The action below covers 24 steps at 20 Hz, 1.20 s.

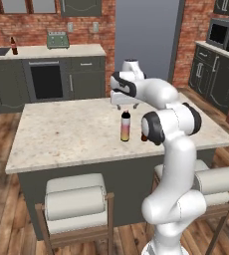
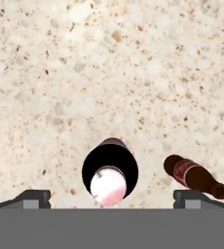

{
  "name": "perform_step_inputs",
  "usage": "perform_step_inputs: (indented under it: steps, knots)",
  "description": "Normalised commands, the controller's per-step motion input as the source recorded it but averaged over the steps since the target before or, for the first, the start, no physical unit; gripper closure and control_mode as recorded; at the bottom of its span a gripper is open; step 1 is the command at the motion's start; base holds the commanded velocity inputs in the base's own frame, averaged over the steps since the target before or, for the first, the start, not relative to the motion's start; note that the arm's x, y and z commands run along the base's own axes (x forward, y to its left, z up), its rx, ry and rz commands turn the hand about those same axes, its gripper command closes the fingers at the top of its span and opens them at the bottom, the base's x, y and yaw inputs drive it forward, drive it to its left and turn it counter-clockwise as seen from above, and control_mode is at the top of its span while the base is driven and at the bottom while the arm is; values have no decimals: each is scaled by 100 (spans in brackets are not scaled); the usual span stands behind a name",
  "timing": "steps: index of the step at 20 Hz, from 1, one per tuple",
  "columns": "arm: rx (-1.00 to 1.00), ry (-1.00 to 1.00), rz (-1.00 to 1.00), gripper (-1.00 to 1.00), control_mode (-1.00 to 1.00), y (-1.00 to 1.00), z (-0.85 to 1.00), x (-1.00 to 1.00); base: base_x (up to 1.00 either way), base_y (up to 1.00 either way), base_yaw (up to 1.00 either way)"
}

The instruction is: Place the large bottle from the dining counter next to the other large bottle outside the sink, and place the small bottle from the dining counter next to the other small bottle inside the sink.

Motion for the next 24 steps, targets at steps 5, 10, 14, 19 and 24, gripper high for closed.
perform_step_inputs:
  steps: [5, 10, 14, 19, 24]
  knots:
    - [0, 5, 0, -100, -100, 0, -15, 0, 0, 0, 0]
    - [0, 4, 0, -100, -100, 0, -15, 0, 0, 0, 0]
    - [0, 3, 0, -100, -100, 0, -11, 3, 0, 0, 0]
    - [0, 0, 0, -100, -100, 0, 0, 16, 0, 0, 0]
    - [0, 0, 0, -100, -100, 0, 0, 4, 0, 0, 0]
